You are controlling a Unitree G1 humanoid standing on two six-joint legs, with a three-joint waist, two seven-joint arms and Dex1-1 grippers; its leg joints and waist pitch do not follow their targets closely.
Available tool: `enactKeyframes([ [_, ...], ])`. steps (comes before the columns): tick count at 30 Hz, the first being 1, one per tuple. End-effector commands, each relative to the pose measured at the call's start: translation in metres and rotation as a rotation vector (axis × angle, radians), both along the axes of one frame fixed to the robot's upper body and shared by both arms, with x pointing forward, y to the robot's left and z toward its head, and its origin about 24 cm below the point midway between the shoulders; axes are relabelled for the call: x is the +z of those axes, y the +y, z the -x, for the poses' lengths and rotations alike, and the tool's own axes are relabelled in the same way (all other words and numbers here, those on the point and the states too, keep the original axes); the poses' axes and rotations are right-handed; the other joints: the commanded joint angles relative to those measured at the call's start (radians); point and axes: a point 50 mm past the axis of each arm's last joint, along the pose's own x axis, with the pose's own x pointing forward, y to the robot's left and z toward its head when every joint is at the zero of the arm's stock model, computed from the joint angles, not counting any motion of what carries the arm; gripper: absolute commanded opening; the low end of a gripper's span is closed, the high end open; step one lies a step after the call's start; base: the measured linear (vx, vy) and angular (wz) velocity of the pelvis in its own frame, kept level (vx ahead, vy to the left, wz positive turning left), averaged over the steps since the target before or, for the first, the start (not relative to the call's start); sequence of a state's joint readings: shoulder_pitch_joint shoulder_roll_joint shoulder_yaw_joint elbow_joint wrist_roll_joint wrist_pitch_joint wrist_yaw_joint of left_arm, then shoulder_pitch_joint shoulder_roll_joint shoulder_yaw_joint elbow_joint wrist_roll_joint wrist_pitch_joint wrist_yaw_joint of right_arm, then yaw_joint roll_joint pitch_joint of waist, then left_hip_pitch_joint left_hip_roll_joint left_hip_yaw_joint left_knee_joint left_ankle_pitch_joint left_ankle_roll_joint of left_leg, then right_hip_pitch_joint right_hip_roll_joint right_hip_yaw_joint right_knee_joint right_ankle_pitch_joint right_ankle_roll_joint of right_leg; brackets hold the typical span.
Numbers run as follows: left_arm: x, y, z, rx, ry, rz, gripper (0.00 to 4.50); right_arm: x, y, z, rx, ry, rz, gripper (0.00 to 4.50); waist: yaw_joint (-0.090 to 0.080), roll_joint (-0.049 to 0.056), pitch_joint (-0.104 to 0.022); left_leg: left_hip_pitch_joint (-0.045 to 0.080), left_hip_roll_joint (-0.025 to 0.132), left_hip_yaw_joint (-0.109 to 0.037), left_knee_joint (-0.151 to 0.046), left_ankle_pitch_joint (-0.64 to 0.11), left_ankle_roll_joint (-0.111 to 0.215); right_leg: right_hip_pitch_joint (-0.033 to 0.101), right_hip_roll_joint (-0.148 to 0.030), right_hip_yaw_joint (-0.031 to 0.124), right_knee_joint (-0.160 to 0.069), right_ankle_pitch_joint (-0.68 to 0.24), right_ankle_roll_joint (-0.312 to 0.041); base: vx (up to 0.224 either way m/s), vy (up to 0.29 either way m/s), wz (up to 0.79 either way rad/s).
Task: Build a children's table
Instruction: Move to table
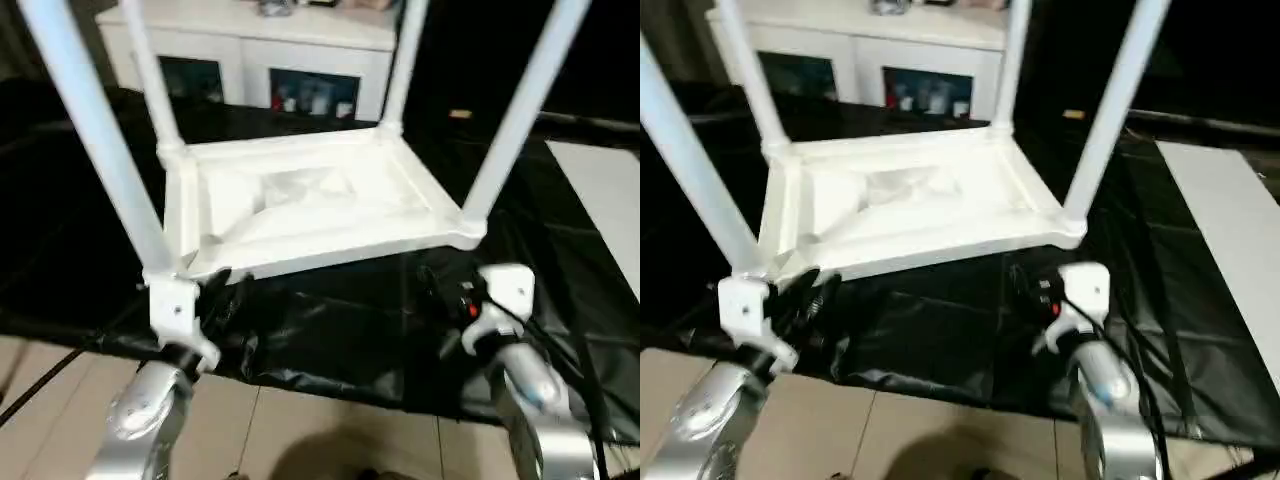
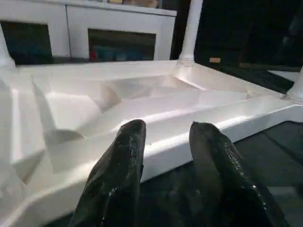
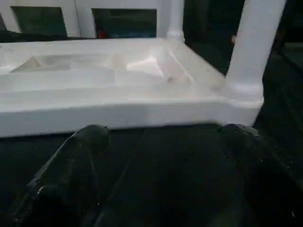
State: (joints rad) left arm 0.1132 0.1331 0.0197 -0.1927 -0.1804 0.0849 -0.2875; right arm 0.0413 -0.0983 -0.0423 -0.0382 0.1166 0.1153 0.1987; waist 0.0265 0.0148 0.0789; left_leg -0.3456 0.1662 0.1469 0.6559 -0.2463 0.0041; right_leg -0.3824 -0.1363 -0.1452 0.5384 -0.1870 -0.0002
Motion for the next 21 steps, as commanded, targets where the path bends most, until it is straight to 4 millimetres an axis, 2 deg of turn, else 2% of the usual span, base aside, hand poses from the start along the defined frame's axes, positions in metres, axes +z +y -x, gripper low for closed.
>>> enactKeyframes([
  [1,0.001,0.005,0.001,0.023,-0.012,-0.042,1.80,0.003,0.005,0.001,0.001,0.008,-0.023,4.16,-0.009,-0.007,-0.024,0.015,0.048,-0.038,-0.024,-0.319,0.039,0.047,-0.192,0.036,-0.199,-1.009,0.056,-0.026,0.197,-0.31],
  [2,-0.001,0.008,0.002,0.028,-0.008,-0.047,1.80,0.002,0.007,0.000,0.007,0.015,-0.020,4.16,-0.006,0.059,-0.008,-0.155,0.040,0.025,-0.255,-0.816,-0.026,0.192,0.028,-0.079,0.239,-0.424,-0.019,-0.049,0.223,0.02],
  [3,-0.001,0.009,0.003,0.032,-0.009,-0.050,1.80,0.002,0.008,0.000,0.011,0.016,-0.020,4.16,0.028,0.054,-0.001,-0.106,0.000,0.115,-0.265,-0.900,-0.071,0.110,0.099,-0.090,0.247,-0.233,-0.053,-0.049,0.223,0.02],
  [4,-0.001,0.009,0.003,0.034,-0.010,-0.051,1.80,0.003,0.008,0.000,0.014,0.016,-0.019,4.16,0.002,0.042,-0.019,-0.081,0.024,0.085,-0.251,-0.872,-0.043,0.122,0.076,-0.047,0.249,-0.274,-0.036,-0.034,0.108,0.12],
  [5,-0.001,0.010,0.004,0.041,-0.008,-0.048,1.80,0.003,0.009,0.000,0.021,0.016,-0.018,4.16,0.017,-0.012,-0.074,-0.025,0.050,0.062,-0.141,-0.544,-0.116,0.086,-0.061,0.085,0.134,-0.711,0.068,0.000,0.000,0.00],
  [6,-0.002,0.011,0.005,0.047,-0.009,-0.049,1.80,0.003,0.010,-0.001,0.032,0.018,-0.014,4.16,0.049,-0.030,-0.080,-0.065,0.009,-0.083,0.144,-0.145,-0.043,0.046,-0.294,0.248,-0.085,-0.862,0.037,0.000,0.000,0.00],
  [7,-0.002,0.011,0.006,0.054,-0.006,-0.048,1.80,0.003,0.012,-0.001,0.041,0.017,-0.010,4.16,0.054,-0.040,-0.085,-0.150,-0.017,-0.121,0.173,-0.101,-0.017,0.126,-0.283,0.275,-0.062,-0.687,0.015,0.087,0.089,-0.09],
  [8,-0.002,0.011,0.006,0.059,-0.004,-0.046,1.80,0.004,0.012,-0.002,0.048,0.018,-0.007,4.16,0.085,-0.030,-0.066,-0.183,-0.008,-0.124,0.146,-0.077,0.002,0.138,-0.234,0.230,-0.041,-0.291,-0.071,0.034,0.226,-0.07],
  [9,-0.002,0.011,0.006,0.063,-0.003,-0.046,1.80,0.004,0.013,-0.002,0.056,0.019,-0.003,4.16,0.092,-0.024,-0.064,-0.162,0.010,-0.125,0.126,-0.086,0.006,0.120,-0.224,0.226,-0.035,-0.163,-0.148,0.034,0.226,-0.07],
  [10,-0.002,0.011,0.007,0.068,-0.006,-0.048,1.80,0.003,0.014,-0.004,0.066,0.022,0.002,4.16,0.099,0.003,-0.085,-0.112,0.023,-0.119,0.018,-0.019,0.074,0.117,-0.131,0.165,-0.002,-0.027,-0.273,-0.015,0.270,0.14],
  [11,-0.002,0.011,0.007,0.072,-0.010,-0.048,1.80,0.004,0.015,-0.006,0.072,0.024,0.007,4.16,0.073,0.045,-0.112,0.000,0.007,-0.120,-0.082,0.215,0.350,0.068,0.055,0.080,0.106,-0.015,-0.229,0.017,0.291,0.27],
  [12,-0.002,0.011,0.007,0.074,-0.012,-0.048,1.80,0.004,0.016,-0.007,0.075,0.025,0.010,4.16,0.044,0.062,-0.113,0.106,0.038,-0.140,-0.056,0.298,0.512,-0.052,0.104,0.055,0.197,-0.122,-0.167,0.017,0.291,0.27],
  [13,-0.002,0.011,0.007,0.080,-0.014,-0.051,1.80,0.004,0.016,-0.009,0.074,0.023,0.013,4.16,0.041,0.050,-0.115,0.065,0.050,-0.175,-0.068,0.621,0.672,-0.072,0.094,0.051,0.274,-0.226,0.002,-0.001,0.285,0.03],
  [14,-0.002,0.011,0.007,0.084,-0.015,-0.053,1.80,0.004,0.016,-0.010,0.073,0.022,0.015,4.16,0.053,0.058,-0.096,0.017,0.053,-0.152,-0.090,0.697,0.674,-0.075,0.093,0.046,0.291,-0.234,0.060,-0.050,0.231,-0.21],
  [15,-0.002,0.012,0.007,0.086,-0.017,-0.056,1.80,0.004,0.016,-0.011,0.071,0.020,0.016,4.16,0.066,0.037,-0.090,-0.011,0.074,-0.118,-0.112,0.615,0.653,-0.074,0.074,0.050,0.288,-0.198,0.119,-0.050,0.231,-0.21],
  [16,-0.002,0.012,0.007,0.088,-0.018,-0.060,1.80,0.004,0.016,-0.012,0.069,0.019,0.016,4.16,0.073,0.010,-0.087,-0.022,0.084,-0.081,-0.129,0.333,0.559,-0.061,0.053,0.073,0.251,-0.134,0.107,-0.069,0.195,-0.07],
  [17,-0.002,0.012,0.007,0.091,-0.021,-0.065,1.80,0.005,0.015,-0.013,0.066,0.018,0.016,4.16,0.069,-0.017,-0.081,-0.033,0.082,-0.076,-0.135,0.166,0.479,-0.040,0.026,0.110,0.201,-0.105,0.083,-0.080,0.156,0.16],
  [18,-0.001,0.013,0.006,0.094,-0.027,-0.065,1.80,0.005,0.015,-0.015,0.061,0.013,0.019,4.16,0.110,-0.071,-0.066,-0.034,0.004,-0.014,-0.019,-0.221,0.182,-0.062,-0.129,0.243,-0.010,-0.398,0.119,-0.080,0.156,0.16],
  [19,0.001,0.015,0.004,0.098,-0.033,-0.067,1.80,0.006,0.015,-0.015,0.059,0.011,0.021,4.16,0.100,-0.061,-0.081,-0.082,-0.053,-0.107,0.151,-0.160,0.025,0.005,-0.214,0.338,-0.053,-0.654,0.045,-0.047,0.181,0.00],
  [20,0.001,0.015,0.002,0.093,-0.029,-0.068,1.80,0.006,0.015,-0.016,0.056,0.007,0.031,4.16,0.092,-0.051,-0.070,-0.111,-0.042,-0.138,0.134,-0.089,-0.059,0.046,-0.174,0.279,-0.039,-0.696,-0.042,-0.037,0.244,-0.22],
  [21,0.003,0.015,-0.001,0.087,-0.034,-0.085,1.80,0.006,0.015,-0.016,0.053,0.005,0.041,4.16,0.089,-0.055,-0.053,-0.099,-0.027,-0.135,0.104,-0.114,-0.062,0.040,-0.148,0.263,-0.047,-0.665,-0.105,-0.037,0.244,-0.22],
])
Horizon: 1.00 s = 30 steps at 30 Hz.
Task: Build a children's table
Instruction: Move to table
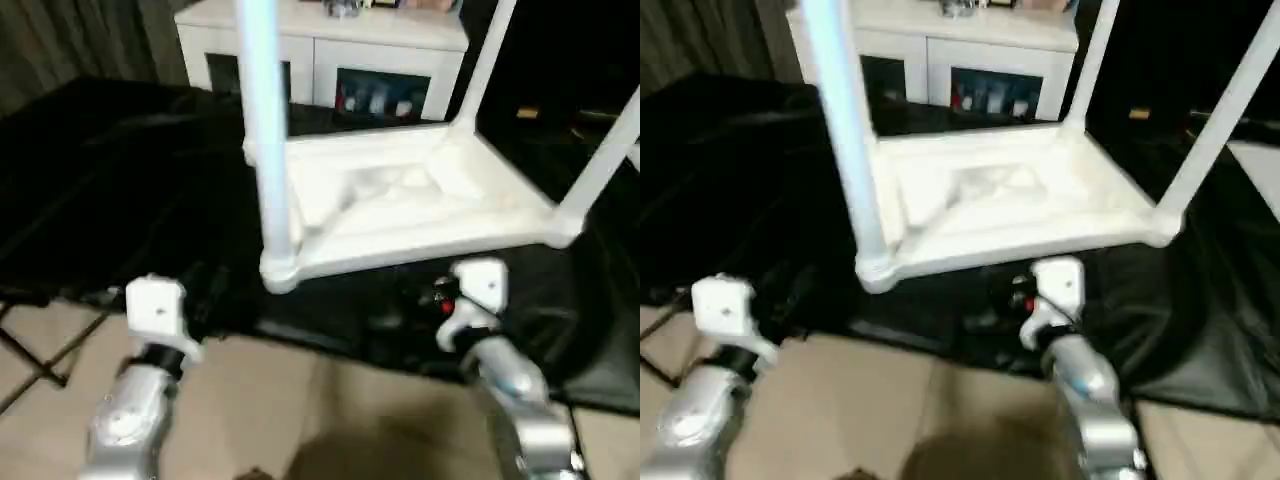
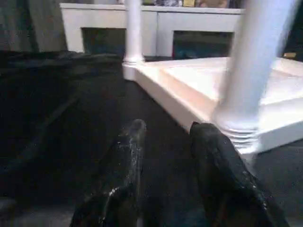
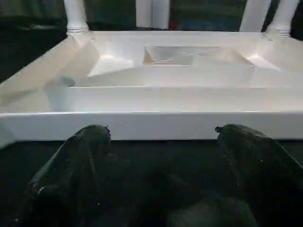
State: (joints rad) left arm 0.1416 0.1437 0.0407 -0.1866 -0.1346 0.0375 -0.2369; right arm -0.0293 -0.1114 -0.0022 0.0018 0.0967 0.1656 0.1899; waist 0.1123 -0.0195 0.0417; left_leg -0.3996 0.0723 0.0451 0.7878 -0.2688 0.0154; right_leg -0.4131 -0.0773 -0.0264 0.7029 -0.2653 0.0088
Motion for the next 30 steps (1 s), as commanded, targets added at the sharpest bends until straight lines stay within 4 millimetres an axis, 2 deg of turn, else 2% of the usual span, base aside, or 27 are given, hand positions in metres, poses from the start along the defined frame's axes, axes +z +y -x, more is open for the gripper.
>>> enactKeyframes([
  [1,0.008,0.003,-0.009,-0.002,-0.032,-0.056,1.80,0.004,0.004,-0.002,0.004,-0.023,0.014,4.16,0.002,0.006,-0.024,0.025,0.088,-0.018,-0.138,-0.145,-0.059,0.044,-0.108,0.088,-0.188,-0.469,-0.211,-0.088,0.246,0.09],
  [2,0.009,0.003,-0.010,-0.003,-0.034,-0.062,1.80,0.004,0.003,-0.002,0.003,-0.023,0.015,4.16,-0.019,0.026,-0.024,0.069,0.106,-0.014,-0.241,-0.262,0.010,0.012,0.001,0.031,-0.139,-0.341,-0.189,-0.147,0.217,0.37],
  [3,0.014,0.001,-0.017,-0.003,-0.064,-0.094,1.80,0.003,-0.002,-0.003,-0.043,-0.025,0.027,4.16,-0.032,0.053,-0.024,0.092,0.146,-0.011,-0.270,-0.370,-0.004,-0.009,0.028,0.015,-0.115,-0.275,-0.173,-0.147,0.217,0.37],
  [4,0.015,0.001,-0.019,-0.005,-0.068,-0.098,1.80,0.003,-0.003,-0.003,-0.057,-0.024,0.023,4.16,-0.054,0.060,-0.036,0.078,0.181,-0.021,-0.295,-0.430,-0.068,0.013,0.022,0.006,-0.075,-0.065,-0.146,-0.111,0.241,0.35],
  [5,0.016,0.000,-0.021,-0.006,-0.073,-0.099,1.80,0.004,-0.006,-0.003,-0.076,-0.028,0.019,4.16,-0.054,0.068,-0.035,0.069,0.180,-0.021,-0.302,-0.439,-0.128,0.021,0.023,0.000,-0.075,0.020,-0.132,-0.040,0.248,0.16],
  [6,0.018,-0.001,-0.024,-0.007,-0.076,-0.096,1.80,0.005,-0.008,-0.004,-0.095,-0.033,0.015,4.16,-0.057,0.080,-0.032,0.071,0.190,-0.033,-0.317,-0.439,-0.264,0.025,0.024,-0.010,-0.075,0.104,-0.097,-0.040,0.248,0.16],
  [7,0.018,-0.002,-0.025,-0.008,-0.077,-0.095,1.80,0.006,-0.009,-0.004,-0.101,-0.035,0.014,4.16,-0.069,0.085,-0.036,0.085,0.223,-0.056,-0.326,-0.364,-0.316,0.018,0.022,-0.016,-0.059,0.084,-0.059,-0.023,0.176,0.08],
  [9,0.023,-0.002,-0.029,-0.009,-0.084,-0.084,1.80,0.007,-0.015,-0.007,-0.143,-0.011,-0.015,4.16,-0.078,0.083,-0.044,0.083,0.264,-0.082,-0.333,-0.168,-0.243,0.008,0.015,-0.024,-0.020,0.007,-0.032,-0.017,0.102,0.00],
  [10,0.024,-0.002,-0.029,-0.015,-0.076,-0.057,1.80,0.007,-0.015,-0.008,-0.137,-0.010,-0.023,4.16,-0.073,0.079,-0.067,0.113,0.325,0.009,-0.319,0.029,-0.222,-0.033,0.006,-0.031,-0.005,0.000,-0.002,0.000,0.000,0.00],
  [11,0.025,-0.001,-0.029,-0.014,-0.079,-0.060,1.80,0.008,-0.015,-0.008,-0.131,-0.013,-0.010,4.16,-0.066,0.073,-0.071,0.113,0.330,0.030,-0.309,0.125,-0.166,-0.035,-0.002,-0.031,-0.001,0.012,0.012,-0.034,-0.030,-0.47],
  [12,0.026,-0.001,-0.030,-0.012,-0.082,-0.067,1.80,0.008,-0.015,-0.009,-0.129,-0.014,0.001,4.16,-0.060,0.059,-0.074,0.109,0.321,0.088,-0.303,0.214,-0.053,-0.035,-0.018,-0.034,-0.008,0.058,0.015,-0.034,-0.030,-0.47],
  [13,0.029,0.001,-0.031,-0.003,-0.096,-0.055,1.80,0.010,-0.015,-0.010,-0.126,-0.017,-0.003,4.16,-0.051,0.021,-0.067,0.082,0.277,0.120,-0.290,0.128,0.055,-0.021,-0.039,-0.011,-0.046,0.097,-0.007,-0.040,-0.079,-0.59],
  [14,0.030,0.003,-0.033,0.006,-0.095,-0.061,1.80,0.011,-0.014,-0.011,-0.117,-0.025,0.011,4.16,-0.034,-0.039,-0.068,-0.012,0.102,0.154,-0.194,-0.099,0.054,0.041,-0.074,0.036,-0.145,0.020,0.028,-0.065,-0.124,-0.45],
  [15,0.030,0.004,-0.034,0.013,-0.085,-0.071,1.80,0.013,-0.013,-0.011,-0.107,-0.035,0.030,4.16,-0.027,-0.049,-0.075,-0.023,0.089,0.139,-0.160,-0.111,0.038,0.061,-0.139,0.058,-0.175,-0.126,0.112,-0.065,-0.124,-0.45],
  [16,0.031,0.004,-0.036,0.017,-0.089,-0.064,1.80,0.014,-0.011,-0.012,-0.094,-0.041,0.043,4.16,-0.007,-0.045,-0.073,-0.031,0.111,0.102,-0.157,-0.065,0.022,0.054,-0.164,0.092,-0.181,-0.307,0.208,-0.074,-0.129,-0.31],
  [17,0.033,0.004,-0.038,0.021,-0.095,-0.046,1.80,0.015,-0.009,-0.013,-0.081,-0.044,0.047,4.16,-0.013,-0.027,-0.066,-0.053,0.109,0.087,-0.194,-0.013,-0.020,0.068,-0.124,0.058,-0.168,-0.334,0.211,-0.045,-0.086,-0.29],
  [18,0.035,0.004,-0.039,0.027,-0.100,-0.031,1.80,0.016,-0.008,-0.014,-0.070,-0.048,0.046,4.16,-0.013,-0.019,-0.062,-0.040,0.117,0.084,-0.215,-0.027,-0.045,0.058,-0.099,0.041,-0.170,-0.333,0.197,-0.045,-0.086,-0.29],
  [19,0.035,0.005,-0.041,0.034,-0.104,-0.021,1.80,0.019,-0.005,-0.016,-0.055,-0.057,0.034,4.16,-0.026,-0.004,-0.055,-0.012,0.131,0.079,-0.242,-0.139,-0.084,0.046,-0.067,0.019,-0.169,-0.366,0.135,-0.021,-0.045,-0.18],
  [20,0.036,0.005,-0.042,0.034,-0.106,-0.016,1.80,0.022,-0.002,-0.017,-0.041,-0.067,0.016,4.16,-0.031,-0.001,-0.055,0.005,0.136,0.078,-0.248,-0.209,-0.090,0.043,-0.061,0.014,-0.171,-0.389,0.105,0.000,0.000,0.00],
  [21,0.037,0.005,-0.044,0.040,-0.109,-0.022,1.80,0.024,0.002,-0.019,-0.018,-0.066,-0.008,4.16,-0.045,0.003,-0.038,0.058,0.145,0.076,-0.273,-0.424,-0.085,0.038,-0.043,-0.003,-0.191,-0.501,0.010,0.000,0.000,0.00],
  [22,0.037,0.004,-0.045,0.039,-0.111,-0.018,1.80,0.024,0.004,-0.020,-0.014,-0.060,-0.024,4.16,-0.053,0.001,-0.032,0.079,0.144,0.077,-0.274,-0.495,-0.075,0.037,-0.039,-0.012,-0.205,-0.559,-0.013,0.000,0.000,0.00],
  [24,0.039,0.003,-0.046,0.034,-0.116,-0.014,1.80,0.024,0.007,-0.021,-0.003,-0.052,-0.024,4.16,-0.060,0.011,-0.025,0.113,0.144,0.076,-0.281,-0.568,-0.051,0.065,-0.045,-0.028,-0.231,-0.614,-0.067,0.000,0.000,0.00],
  [26,0.040,0.002,-0.047,0.030,-0.120,-0.013,1.80,0.023,0.008,-0.021,0.008,-0.050,-0.012,4.16,-0.078,0.028,-0.001,0.159,0.166,0.062,-0.308,-0.719,-0.066,0.070,-0.028,-0.068,-0.230,-0.564,-0.075,0.026,0.027,-0.05],
  [27,0.040,0.002,-0.047,0.031,-0.118,-0.016,1.80,0.022,0.008,-0.021,0.006,-0.049,-0.015,4.16,-0.088,0.032,-0.005,0.226,0.212,0.063,-0.329,-0.784,-0.105,0.038,-0.015,-0.061,-0.178,-0.436,-0.095,0.052,0.054,-0.10],
  [28,0.040,0.002,-0.046,0.030,-0.116,-0.017,1.80,0.022,0.007,-0.021,0.004,-0.050,-0.016,4.16,-0.084,0.033,0.000,0.218,0.231,0.063,-0.351,-0.805,-0.116,0.041,-0.018,-0.059,-0.148,-0.369,-0.099,0.089,0.039,-0.34],
  [29,0.039,0.002,-0.046,0.029,-0.114,-0.016,1.80,0.023,0.007,-0.021,0.004,-0.052,-0.017,4.16,-0.083,0.033,-0.004,0.223,0.241,0.078,-0.370,-0.801,-0.116,0.046,-0.030,-0.054,-0.115,-0.261,-0.116,0.088,0.001,-0.46],
  [30,0.039,0.002,-0.046,0.032,-0.111,-0.021,1.80,0.023,0.007,-0.021,0.003,-0.056,-0.008,4.16,-0.085,0.013,0.001,0.166,0.199,0.068,-0.365,-0.766,-0.076,0.083,-0.043,-0.051,-0.135,-0.249,-0.104,0.088,0.001,-0.46],
])
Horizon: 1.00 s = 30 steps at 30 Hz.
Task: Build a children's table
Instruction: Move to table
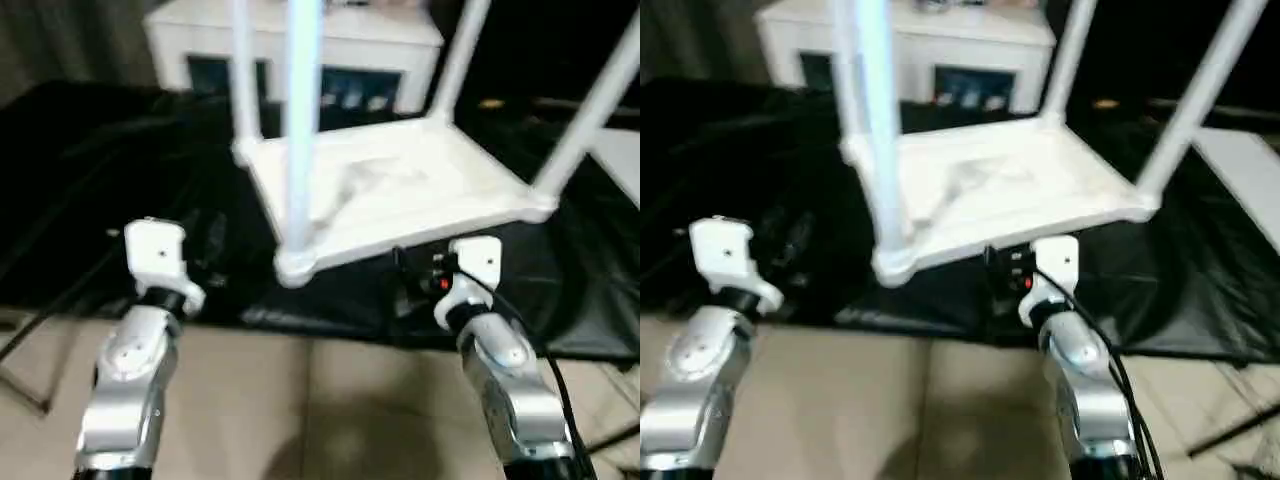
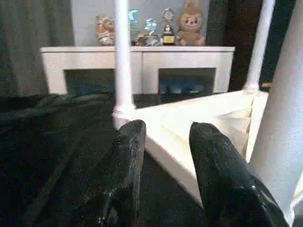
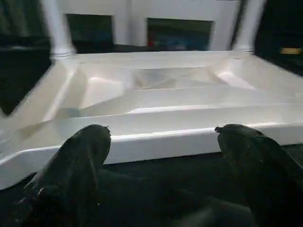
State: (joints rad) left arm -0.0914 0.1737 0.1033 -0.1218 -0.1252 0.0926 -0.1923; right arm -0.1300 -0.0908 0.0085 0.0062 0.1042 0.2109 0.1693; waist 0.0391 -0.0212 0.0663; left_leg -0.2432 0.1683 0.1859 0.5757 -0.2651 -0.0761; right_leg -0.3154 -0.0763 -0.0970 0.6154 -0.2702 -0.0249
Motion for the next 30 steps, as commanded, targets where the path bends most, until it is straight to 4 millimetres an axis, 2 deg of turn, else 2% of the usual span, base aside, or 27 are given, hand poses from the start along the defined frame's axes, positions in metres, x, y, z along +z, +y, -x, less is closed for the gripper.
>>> enactKeyframes([
  [1,0.000,-0.007,-0.002,-0.017,0.006,0.009,1.80,0.003,-0.006,-0.002,-0.007,-0.022,0.047,4.16,0.001,0.003,-0.040,-0.030,0.025,-0.022,-0.090,-0.592,0.059,0.037,-0.080,0.072,-0.117,-0.435,-0.064,0.100,-0.026,-0.25],
  [2,0.000,-0.006,-0.001,-0.016,0.006,0.011,1.80,0.003,-0.006,-0.002,-0.003,-0.023,0.054,4.16,0.019,-0.003,-0.052,-0.051,-0.001,-0.013,-0.045,-0.431,0.085,0.073,-0.112,0.111,-0.146,-0.547,-0.084,0.139,-0.026,-0.05],
  [3,0.000,-0.006,-0.001,-0.016,0.006,0.011,1.80,0.003,-0.006,-0.002,-0.001,-0.023,0.056,4.16,0.047,-0.012,-0.061,-0.108,-0.009,-0.038,0.052,-0.178,0.142,0.130,-0.183,0.177,-0.180,-0.672,-0.146,0.139,-0.026,-0.05],
  [4,-0.001,-0.005,-0.001,-0.004,0.006,0.004,1.80,0.003,-0.006,-0.003,0.012,-0.020,0.059,4.16,0.058,-0.012,-0.069,-0.168,0.002,-0.071,0.104,-0.060,0.156,0.163,-0.197,0.191,-0.171,-0.565,-0.223,0.163,0.013,0.00],
  [5,-0.001,-0.005,-0.001,-0.004,0.006,0.004,1.80,0.003,-0.006,-0.003,0.012,-0.020,0.059,4.16,0.058,-0.012,-0.069,-0.168,0.002,-0.071,0.104,-0.060,0.156,0.163,-0.197,0.191,-0.171,-0.565,-0.223,0.195,0.040,0.04],
  [6,-0.001,-0.002,0.000,0.014,0.009,0.004,1.80,0.003,-0.006,-0.003,0.028,-0.019,0.058,4.16,0.058,0.010,-0.070,-0.191,0.017,-0.080,0.067,0.067,0.147,0.152,-0.124,0.118,-0.141,-0.322,-0.272,0.195,0.040,0.04],
  [7,-0.001,-0.001,0.000,0.019,0.008,0.003,1.80,0.003,-0.005,-0.003,0.036,-0.019,0.054,4.16,0.037,0.043,-0.068,-0.134,0.027,-0.067,-0.026,0.160,0.149,0.110,-0.022,0.022,-0.119,-0.245,-0.195,0.221,0.050,0.03],
  [8,-0.002,0.000,0.001,0.024,0.009,0.010,1.80,0.003,-0.005,-0.003,0.050,-0.019,0.051,4.16,-0.011,0.074,-0.070,-0.030,0.086,-0.162,-0.073,0.053,0.267,0.026,0.050,-0.021,-0.005,-0.198,-0.092,0.259,0.059,0.00],
  [9,-0.002,0.000,0.001,0.026,0.009,0.014,1.80,0.003,-0.004,-0.003,0.059,-0.018,0.049,4.16,-0.026,0.061,-0.106,0.105,0.157,-0.243,-0.040,0.056,0.423,-0.097,0.022,0.007,0.097,-0.185,-0.009,0.259,0.059,0.00],
  [10,-0.002,0.002,0.003,0.029,0.011,0.013,1.80,0.003,-0.004,-0.003,0.073,-0.020,0.053,4.16,-0.017,0.066,-0.100,0.086,0.149,-0.243,-0.030,0.088,0.453,-0.115,0.018,0.015,0.126,-0.161,0.027,0.277,0.026,-0.01],
  [11,-0.003,0.002,0.004,0.031,0.013,0.012,1.80,0.003,-0.004,-0.002,0.080,-0.020,0.057,4.16,-0.012,0.055,-0.077,0.048,0.134,-0.211,-0.044,0.118,0.484,-0.137,0.007,0.022,0.151,-0.102,0.078,0.226,0.005,-0.05],
  [12,-0.004,0.003,0.005,0.032,0.015,0.009,1.80,0.002,-0.004,-0.001,0.084,-0.019,0.061,4.16,-0.015,0.040,-0.082,0.047,0.130,-0.201,-0.053,0.111,0.498,-0.145,0.002,0.026,0.153,-0.062,0.089,0.226,0.005,-0.05],
  [13,-0.004,0.003,0.006,0.034,0.015,0.009,1.80,0.001,-0.005,-0.001,0.082,-0.016,0.066,4.16,-0.015,0.028,-0.079,0.046,0.106,-0.167,-0.062,0.133,0.508,-0.171,-0.002,0.031,0.143,0.021,0.087,0.193,-0.009,-0.05],
  [14,-0.004,0.002,0.007,0.016,0.009,0.029,1.80,-0.002,-0.008,-0.001,0.060,-0.005,0.086,4.16,-0.018,-0.010,-0.069,0.012,0.054,-0.108,-0.066,0.055,0.445,-0.135,-0.024,0.060,0.047,0.133,0.011,0.202,-0.065,-0.01],
  [15,-0.003,0.001,0.008,-0.007,-0.004,0.056,1.80,-0.006,-0.013,-0.001,0.017,0.016,0.121,4.16,-0.011,-0.036,-0.070,-0.008,0.001,-0.072,-0.037,-0.025,0.395,-0.096,-0.041,0.096,-0.015,0.140,-0.015,0.202,-0.065,-0.01],
  [16,-0.003,0.001,0.008,-0.010,-0.006,0.059,1.80,-0.007,-0.013,-0.002,0.012,0.018,0.124,4.16,0.033,-0.082,-0.068,-0.076,-0.107,-0.042,0.085,-0.135,0.289,0.009,-0.112,0.218,-0.114,-0.122,-0.063,0.202,-0.085,0.11],
  [17,-0.004,0.001,0.008,-0.024,0.006,0.067,1.80,-0.008,-0.018,-0.003,-0.039,0.029,0.116,4.16,0.045,-0.064,-0.081,-0.124,-0.081,-0.097,0.151,-0.041,0.198,0.071,-0.184,0.262,-0.094,-0.062,-0.214,0.192,-0.057,0.05],
  [18,-0.005,0.001,0.008,-0.030,0.013,0.068,1.80,-0.008,-0.020,-0.003,-0.055,0.031,0.106,4.16,0.045,-0.062,-0.085,-0.143,-0.070,-0.111,0.153,0.040,0.147,0.080,-0.174,0.242,-0.069,0.096,-0.239,0.192,-0.057,0.05],
  [19,-0.005,0.001,0.008,-0.030,0.013,0.068,1.80,-0.008,-0.020,-0.003,-0.055,0.031,0.106,4.16,0.045,-0.053,-0.088,-0.165,-0.052,-0.130,0.124,0.229,0.067,0.083,-0.153,0.203,-0.009,0.669,-0.243,0.156,-0.033,-0.07],
  [20,-0.007,0.003,0.006,-0.041,0.026,0.057,1.80,-0.009,-0.028,-0.003,-0.123,0.037,0.099,4.16,0.045,-0.037,-0.085,-0.158,-0.028,-0.131,0.042,0.400,0.051,0.047,-0.094,0.141,0.031,1.079,-0.204,0.000,0.000,0.00],
  [21,-0.007,0.003,0.005,-0.043,0.028,0.057,1.80,-0.009,-0.029,-0.004,-0.131,0.038,0.100,4.16,0.039,0.016,-0.092,-0.136,-0.015,-0.123,0.002,0.590,0.047,0.013,-0.007,0.086,0.049,1.027,-0.142,0.000,0.000,0.00],
  [22,-0.007,0.004,0.003,-0.051,0.035,0.045,1.80,-0.009,-0.033,-0.004,-0.161,0.043,0.102,4.16,0.027,0.017,-0.094,-0.131,0.009,-0.129,0.020,0.629,0.056,0.001,0.011,0.082,0.047,0.895,-0.118,-0.127,-0.008,-0.07],
  [23,-0.008,0.005,0.000,-0.069,0.047,0.021,1.80,-0.010,-0.040,-0.004,-0.213,0.052,0.110,4.16,0.025,0.032,-0.093,-0.110,0.053,-0.147,0.016,0.603,0.055,-0.023,-0.013,0.082,0.027,0.595,-0.106,0.000,0.000,0.00],
  [24,-0.009,0.005,-0.002,-0.079,0.053,0.014,1.80,-0.010,-0.044,-0.004,-0.235,0.056,0.115,4.16,0.024,0.025,-0.092,-0.103,0.062,-0.142,0.014,0.526,0.053,-0.028,-0.029,0.093,0.010,0.485,-0.110,0.000,0.000,0.00],
  [26,-0.010,0.004,-0.012,-0.151,0.090,-0.037,1.80,-0.011,-0.064,-0.005,-0.373,0.063,0.165,4.16,0.032,0.012,-0.070,-0.115,0.044,-0.105,-0.023,0.096,0.000,-0.011,-0.053,0.112,-0.032,0.225,-0.157,-0.030,0.017,0.06],
  [27,-0.011,0.001,-0.015,-0.198,0.109,-0.043,1.80,-0.012,-0.070,-0.005,-0.404,0.075,0.178,4.16,0.041,0.013,-0.061,-0.098,0.043,-0.088,-0.036,-0.104,-0.019,-0.021,-0.057,0.116,-0.049,0.048,-0.162,-0.060,0.035,0.11],
  [30,-0.012,-0.008,-0.020,-0.365,0.147,-0.076,1.80,-0.017,-0.082,-0.005,-0.462,0.111,0.193,4.16,0.041,0.003,-0.040,-0.087,0.046,-0.074,-0.060,-0.323,-0.033,-0.041,-0.062,0.123,-0.081,-0.313,-0.115,-0.070,0.018,0.05],
])
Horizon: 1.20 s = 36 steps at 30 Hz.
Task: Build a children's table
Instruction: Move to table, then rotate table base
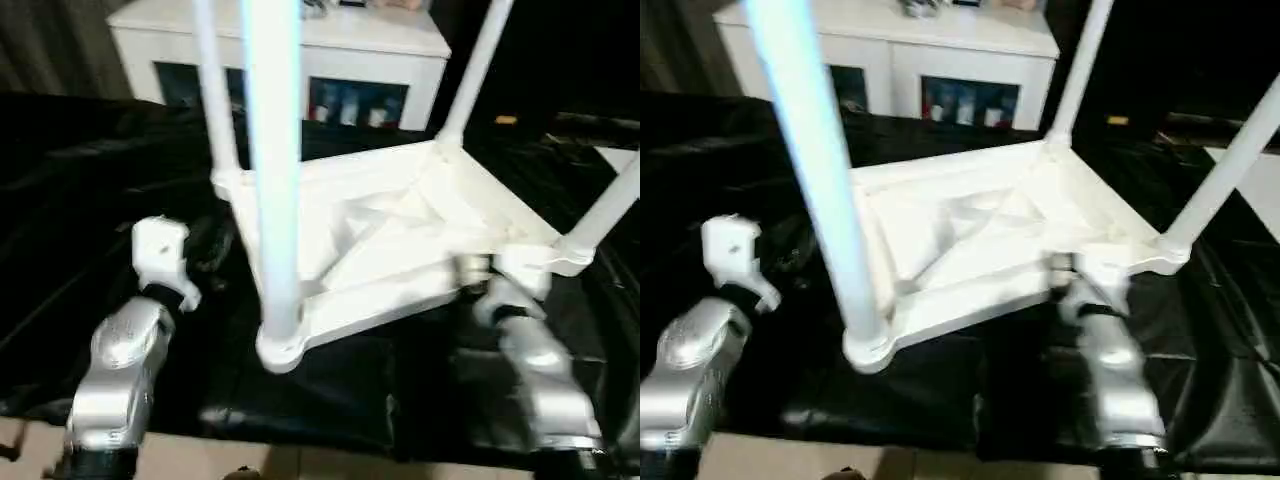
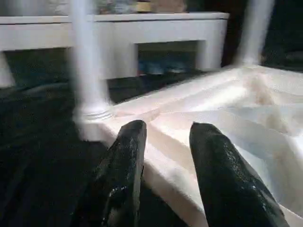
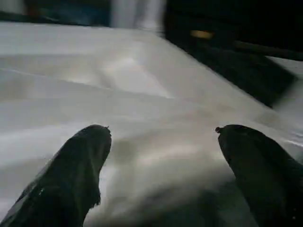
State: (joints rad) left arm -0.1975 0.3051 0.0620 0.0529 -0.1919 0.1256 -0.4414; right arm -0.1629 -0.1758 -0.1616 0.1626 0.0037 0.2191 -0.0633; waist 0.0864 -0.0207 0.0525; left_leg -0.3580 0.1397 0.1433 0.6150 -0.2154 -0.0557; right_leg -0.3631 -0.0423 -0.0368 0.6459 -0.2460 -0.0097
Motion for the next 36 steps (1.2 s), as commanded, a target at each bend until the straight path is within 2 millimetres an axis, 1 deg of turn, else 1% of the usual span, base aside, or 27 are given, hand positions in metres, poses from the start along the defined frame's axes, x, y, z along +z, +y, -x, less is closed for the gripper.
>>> enactKeyframes([
  [1,-0.003,-0.014,-0.003,-0.164,0.044,-0.013,1.80,-0.001,-0.010,-0.003,-0.048,0.027,0.008,4.16,-0.004,0.007,-0.026,0.041,0.075,-0.029,-0.101,-0.430,-0.061,-0.003,-0.105,0.063,-0.124,-0.451,-0.106,-0.078,0.017,0.02],
  [2,-0.003,-0.017,-0.007,-0.249,0.051,-0.060,1.80,-0.002,-0.012,-0.004,-0.050,0.039,-0.006,4.16,-0.006,0.001,-0.025,0.034,0.073,-0.030,-0.106,-0.436,-0.054,0.000,-0.110,0.062,-0.131,-0.513,-0.079,-0.060,0.017,-0.06],
  [3,-0.003,-0.016,-0.010,-0.302,0.065,-0.090,1.80,-0.002,-0.014,-0.005,-0.045,0.043,-0.018,4.16,-0.004,0.005,-0.030,0.031,0.075,-0.032,-0.108,-0.420,-0.052,0.005,-0.116,0.061,-0.130,-0.511,-0.073,-0.060,0.017,-0.06],
  [4,-0.001,-0.014,-0.015,-0.385,0.106,-0.117,1.80,-0.002,-0.015,-0.006,-0.029,0.046,-0.026,4.16,-0.004,0.002,-0.041,0.016,0.077,-0.031,-0.113,-0.332,-0.040,0.019,-0.115,0.058,-0.118,-0.411,-0.072,0.000,0.000,0.00],
  [5,-0.001,-0.013,-0.016,-0.400,0.115,-0.121,1.97,-0.002,-0.016,-0.006,-0.025,0.047,-0.027,4.21,-0.002,0.003,-0.044,0.011,0.079,-0.031,-0.112,-0.280,-0.032,0.022,-0.115,0.059,-0.112,-0.341,-0.079,0.000,0.000,0.00],
  [6,0.000,-0.011,-0.018,-0.425,0.129,-0.145,2.13,-0.002,-0.016,-0.007,-0.019,0.049,-0.024,4.22,-0.002,0.011,-0.047,0.015,0.083,-0.025,-0.110,-0.234,-0.027,0.016,-0.111,0.055,-0.100,-0.224,-0.109,0.000,0.000,0.00],
  [7,-0.002,-0.006,-0.021,-0.475,0.175,-0.239,2.13,-0.001,-0.018,-0.007,-0.014,0.054,-0.017,4.22,-0.005,0.010,-0.044,0.008,0.079,-0.022,-0.109,-0.232,-0.026,0.021,-0.111,0.055,-0.099,-0.189,-0.128,0.000,0.000,0.00],
  [8,-0.003,-0.006,-0.021,-0.478,0.180,-0.252,2.13,-0.001,-0.018,-0.007,-0.014,0.054,-0.016,4.22,-0.005,0.008,-0.047,0.010,0.078,-0.018,-0.105,-0.214,-0.019,0.020,-0.111,0.057,-0.096,-0.148,-0.142,0.000,0.000,0.00],
  [9,-0.006,-0.002,-0.024,-0.495,0.218,-0.338,2.26,-0.002,-0.019,-0.007,-0.015,0.058,-0.011,4.22,-0.007,0.008,-0.048,0.007,0.078,-0.018,-0.104,-0.196,-0.015,0.024,-0.113,0.056,-0.093,-0.125,-0.150,0.000,0.000,0.00],
  [10,-0.013,0.005,-0.027,-0.516,0.266,-0.500,2.40,-0.003,-0.022,-0.005,-0.023,0.078,0.003,4.22,-0.007,0.010,-0.049,0.008,0.077,-0.015,-0.101,-0.174,-0.002,0.022,-0.109,0.057,-0.095,-0.097,-0.153,0.000,0.000,0.00],
  [12,-0.013,0.005,-0.027,-0.516,0.266,-0.501,2.55,-0.003,-0.022,-0.005,-0.023,0.078,0.004,4.22,-0.008,0.012,-0.056,0.006,0.079,-0.015,-0.095,-0.116,0.010,0.029,-0.113,0.056,-0.083,-0.019,-0.167,0.000,0.000,0.00],
  [13,-0.014,0.005,-0.031,-0.538,0.266,-0.541,2.59,-0.009,-0.025,-0.002,-0.053,0.117,0.026,4.22,-0.008,0.012,-0.058,0.006,0.081,-0.013,-0.092,-0.082,0.019,0.029,-0.113,0.054,-0.079,0.043,-0.190,0.000,0.000,0.00],
  [15,-0.013,0.001,-0.035,-0.565,0.256,-0.528,2.85,-0.016,-0.028,0.001,-0.090,0.143,0.036,4.22,-0.005,0.018,-0.059,0.011,0.081,-0.008,-0.090,-0.080,0.024,0.023,-0.108,0.050,-0.074,0.094,-0.223,0.000,0.000,0.00],
  [18,-0.018,-0.003,-0.033,-0.632,0.285,-0.533,3.06,-0.025,-0.023,-0.002,-0.077,0.174,0.026,4.22,-0.002,0.020,-0.055,0.015,0.085,-0.006,-0.095,-0.144,0.011,0.021,-0.114,0.051,-0.080,0.036,-0.236,0.000,0.000,0.00],
  [19,-0.018,-0.004,-0.033,-0.635,0.288,-0.535,3.14,-0.025,-0.023,-0.002,-0.075,0.176,0.026,4.22,-0.005,0.019,-0.051,0.014,0.086,-0.006,-0.100,-0.188,-0.001,0.023,-0.117,0.051,-0.085,-0.027,-0.236,0.000,0.000,0.00],
  [21,-0.024,-0.005,-0.029,-0.686,0.309,-0.564,3.31,-0.028,-0.019,-0.007,-0.061,0.188,0.020,4.22,-0.009,0.020,-0.044,0.018,0.088,-0.007,-0.106,-0.256,-0.018,0.019,-0.118,0.053,-0.095,-0.130,-0.225,0.000,0.000,0.00],
  [22,-0.025,-0.008,-0.026,-0.717,0.320,-0.560,3.38,-0.031,-0.016,-0.011,-0.041,0.203,0.016,4.22,-0.011,0.027,-0.041,0.024,0.088,-0.009,-0.108,-0.306,-0.032,0.014,-0.122,0.054,-0.102,-0.204,-0.216,0.000,0.000,0.00],
  [24,-0.028,-0.018,-0.016,-0.802,0.355,-0.527,3.57,-0.035,-0.007,-0.021,0.011,0.238,0.020,4.22,-0.019,0.020,-0.038,0.022,0.088,-0.016,-0.113,-0.355,-0.045,0.016,-0.125,0.053,-0.109,-0.294,-0.198,0.000,0.000,0.00],
  [25,-0.029,-0.020,-0.014,-0.820,0.362,-0.519,3.66,-0.036,-0.005,-0.022,0.023,0.246,0.022,4.22,-0.025,0.021,-0.038,0.020,0.088,-0.017,-0.113,-0.364,-0.050,0.014,-0.125,0.053,-0.111,-0.316,-0.193,0.000,0.000,0.00],
  [26,-0.030,-0.026,-0.008,-0.865,0.378,-0.492,3.75,-0.038,0.000,-0.026,0.056,0.266,0.030,4.22,-0.031,0.011,-0.039,0.020,0.088,-0.015,-0.113,-0.363,-0.048,0.011,-0.123,0.053,-0.112,-0.313,-0.193,0.000,0.000,0.00],
  [27,-0.031,-0.028,-0.005,-0.881,0.384,-0.479,3.82,-0.039,0.002,-0.027,0.064,0.271,0.034,4.22,-0.033,0.015,-0.039,0.016,0.087,-0.017,-0.113,-0.350,-0.042,0.014,-0.124,0.053,-0.111,-0.312,-0.191,0.000,0.000,0.00],
  [28,-0.031,-0.029,-0.004,-0.886,0.386,-0.474,3.82,-0.039,0.003,-0.027,0.066,0.272,0.035,4.22,-0.034,0.016,-0.039,0.015,0.088,-0.016,-0.113,-0.349,-0.042,0.014,-0.125,0.053,-0.110,-0.314,-0.190,0.000,0.000,0.00],
  [29,-0.032,-0.034,0.002,-0.913,0.386,-0.456,3.99,-0.036,0.004,-0.031,0.063,0.251,0.041,4.22,-0.036,-0.009,-0.040,0.015,0.087,-0.012,-0.112,-0.343,-0.030,0.013,-0.122,0.052,-0.116,-0.329,-0.183,0.000,0.000,0.00],
  [30,-0.032,-0.036,0.004,-0.915,0.380,-0.452,3.99,-0.032,0.003,-0.033,0.043,0.222,0.032,4.22,-0.032,-0.001,-0.043,0.013,0.089,-0.016,-0.110,-0.328,-0.029,0.016,-0.130,0.055,-0.109,-0.317,-0.187,0.000,0.000,0.00],
  [31,-0.032,-0.036,0.005,-0.915,0.378,-0.451,4.07,-0.031,0.003,-0.033,0.040,0.211,0.027,4.22,-0.034,0.006,-0.041,0.013,0.089,-0.013,-0.111,-0.315,-0.023,0.011,-0.127,0.055,-0.113,-0.306,-0.187,0.000,0.000,0.00],
  [33,-0.029,-0.038,0.007,-0.895,0.353,-0.414,4.21,-0.010,0.004,-0.039,0.053,0.049,-0.086,4.22,-0.033,-0.003,-0.048,0.016,0.092,-0.009,-0.108,-0.300,-0.017,0.012,-0.125,0.054,-0.108,-0.250,-0.192,0.000,0.000,0.00],
  [36,-0.027,-0.039,0.009,-0.887,0.351,-0.395,4.29,0.001,0.001,-0.041,0.065,-0.037,-0.131,4.22,-0.029,-0.004,-0.058,0.005,0.089,-0.001,-0.099,-0.165,0.026,0.022,-0.117,0.051,-0.087,-0.031,-0.224,0.000,0.000,0.00],
])
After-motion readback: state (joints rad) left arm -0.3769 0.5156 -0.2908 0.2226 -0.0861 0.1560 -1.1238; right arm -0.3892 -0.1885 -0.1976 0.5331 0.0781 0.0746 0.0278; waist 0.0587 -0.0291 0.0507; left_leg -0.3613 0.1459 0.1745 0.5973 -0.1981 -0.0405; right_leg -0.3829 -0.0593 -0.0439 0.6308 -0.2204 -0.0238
